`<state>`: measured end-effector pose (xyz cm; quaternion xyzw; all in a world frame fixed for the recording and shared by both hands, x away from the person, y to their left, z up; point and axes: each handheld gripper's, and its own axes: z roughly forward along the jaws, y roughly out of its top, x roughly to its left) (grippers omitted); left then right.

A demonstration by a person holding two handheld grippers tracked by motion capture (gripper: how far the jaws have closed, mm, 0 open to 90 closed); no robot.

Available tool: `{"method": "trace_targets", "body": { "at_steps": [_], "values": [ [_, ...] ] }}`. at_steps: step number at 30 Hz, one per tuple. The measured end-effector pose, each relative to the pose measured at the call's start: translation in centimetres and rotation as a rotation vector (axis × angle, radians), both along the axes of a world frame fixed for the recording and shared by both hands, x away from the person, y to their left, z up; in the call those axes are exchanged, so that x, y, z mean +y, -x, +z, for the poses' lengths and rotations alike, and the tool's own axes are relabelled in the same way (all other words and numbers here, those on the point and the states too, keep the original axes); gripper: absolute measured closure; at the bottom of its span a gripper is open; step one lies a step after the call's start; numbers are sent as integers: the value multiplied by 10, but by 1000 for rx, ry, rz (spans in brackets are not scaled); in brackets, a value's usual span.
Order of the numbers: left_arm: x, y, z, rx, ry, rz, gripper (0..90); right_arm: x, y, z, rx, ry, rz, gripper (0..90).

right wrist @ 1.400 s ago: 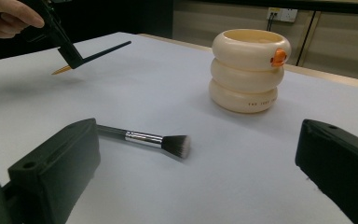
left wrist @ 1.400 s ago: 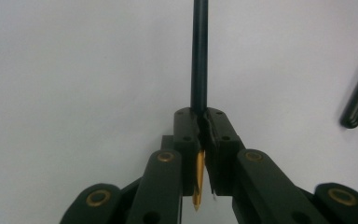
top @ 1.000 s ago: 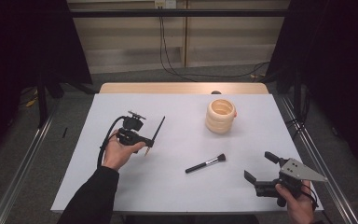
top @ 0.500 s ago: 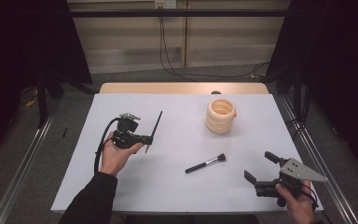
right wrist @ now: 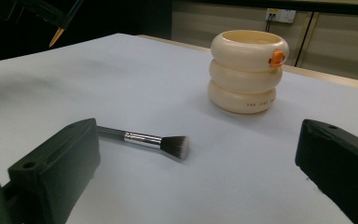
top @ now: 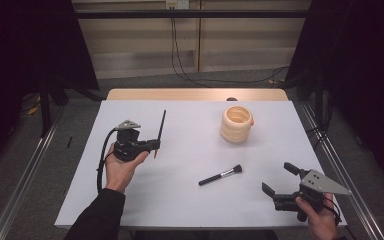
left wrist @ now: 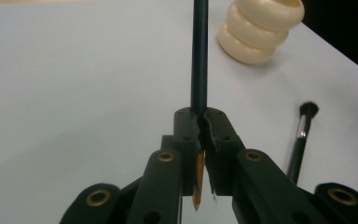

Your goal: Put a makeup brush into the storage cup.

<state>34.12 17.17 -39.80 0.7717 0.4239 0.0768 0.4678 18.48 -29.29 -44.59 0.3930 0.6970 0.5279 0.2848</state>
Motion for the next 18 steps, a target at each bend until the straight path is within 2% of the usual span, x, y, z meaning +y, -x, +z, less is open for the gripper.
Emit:
{"method": "trace_targets", "body": {
  "at_steps": [6, 13, 15, 18],
  "values": [
    [4, 12, 0, -79, 36, -6, 841, 0, 0, 0, 0, -5, -1, 0],
    [10, 24, 2, -141, 94, -24, 841, 0, 0, 0, 0, -3, 1, 0],
    [11, 29, 5, -169, 94, -25, 841, 0, 0, 0, -1, -1, 1, 0],
    [14, 32, 7, -165, 123, -30, 841, 1, 0, 0, -4, -3, -1, 0]
  ]
}}
